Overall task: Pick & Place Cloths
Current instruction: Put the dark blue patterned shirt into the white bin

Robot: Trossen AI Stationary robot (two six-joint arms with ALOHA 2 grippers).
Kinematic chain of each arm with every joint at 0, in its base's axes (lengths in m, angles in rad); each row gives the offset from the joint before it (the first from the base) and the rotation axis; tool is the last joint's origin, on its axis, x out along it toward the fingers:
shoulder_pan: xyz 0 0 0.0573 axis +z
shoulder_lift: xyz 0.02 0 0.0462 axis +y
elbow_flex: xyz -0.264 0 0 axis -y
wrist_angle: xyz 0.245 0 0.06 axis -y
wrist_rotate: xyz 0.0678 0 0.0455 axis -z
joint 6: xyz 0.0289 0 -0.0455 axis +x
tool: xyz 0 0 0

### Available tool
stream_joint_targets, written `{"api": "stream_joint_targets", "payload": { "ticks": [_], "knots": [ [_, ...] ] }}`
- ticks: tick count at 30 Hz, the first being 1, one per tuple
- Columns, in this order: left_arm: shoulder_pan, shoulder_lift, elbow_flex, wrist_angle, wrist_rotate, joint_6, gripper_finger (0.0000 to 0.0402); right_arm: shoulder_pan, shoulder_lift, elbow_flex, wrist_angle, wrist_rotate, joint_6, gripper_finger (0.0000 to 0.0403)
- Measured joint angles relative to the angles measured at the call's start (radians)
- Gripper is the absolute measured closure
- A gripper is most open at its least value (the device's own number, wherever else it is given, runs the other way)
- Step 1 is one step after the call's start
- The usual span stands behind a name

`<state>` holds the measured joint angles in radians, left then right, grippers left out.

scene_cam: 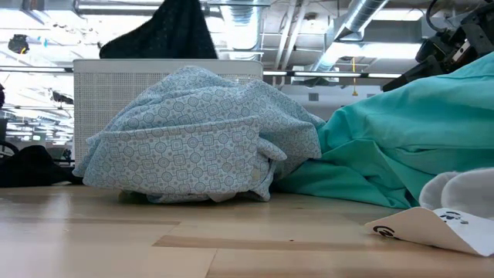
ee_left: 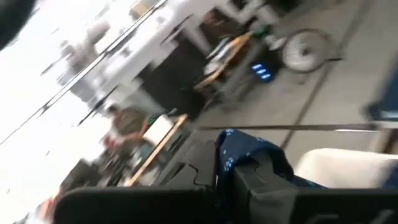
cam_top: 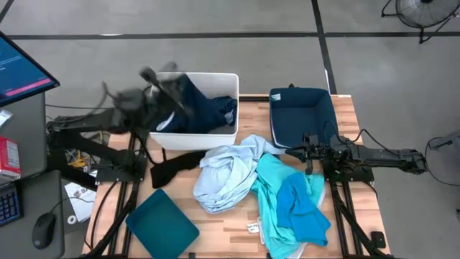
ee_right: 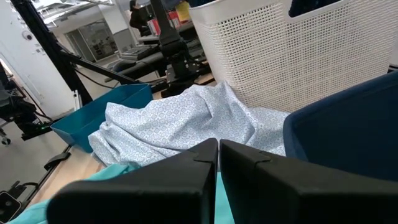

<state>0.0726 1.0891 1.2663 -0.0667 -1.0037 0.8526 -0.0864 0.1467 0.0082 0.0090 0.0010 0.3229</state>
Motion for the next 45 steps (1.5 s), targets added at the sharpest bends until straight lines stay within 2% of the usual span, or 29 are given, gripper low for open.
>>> {"api": "stream_joint_targets", "payload": {
  "ticks": [5,10,14,20,23,27,31,35,41,45],
  "knots": [
    [0.246,-0.013,-0.001,0.006,0.091,-0.146,0.0401,0.000,0.000,0.000,-0.001,0.000,0.000,0.0387],
    [0.358,0.071,-0.003,-0.036,0.186,-0.317,0.0401,0.000,0.000,0.000,0.002,0.000,0.017,0.0387],
    [0.362,0.162,-0.046,-0.092,0.238,-0.381,0.0401,0.001,0.000,0.000,0.003,0.000,0.018,0.0387],
    [0.273,0.250,-0.110,-0.276,0.331,-0.564,0.0401,0.000,0.000,0.000,0.003,0.000,0.018,0.0387],
    [0.248,0.262,-0.141,-0.322,0.415,-0.651,0.0401,0.000,0.000,0.000,0.003,0.000,0.018,0.0387],
    [0.251,0.263,-0.176,-0.340,0.580,-0.784,0.0401,0.000,0.000,0.000,0.003,0.000,0.011,0.0387],
    [0.263,0.254,-0.184,-0.335,0.621,-0.872,0.0393,0.000,0.000,0.000,0.003,0.000,0.010,0.0387],
    [0.269,0.212,-0.183,-0.330,0.744,-0.882,0.0361,0.000,0.000,0.000,0.003,0.000,0.008,0.0387],
    [0.268,0.095,-0.183,-0.332,0.886,-0.888,0.0279,0.000,0.000,0.000,0.003,0.000,0.008,0.0387],
    [0.255,-0.029,-0.183,-0.332,0.887,-0.888,0.0214,0.000,0.000,0.000,0.003,0.000,0.009,0.0387]
  ]
}}
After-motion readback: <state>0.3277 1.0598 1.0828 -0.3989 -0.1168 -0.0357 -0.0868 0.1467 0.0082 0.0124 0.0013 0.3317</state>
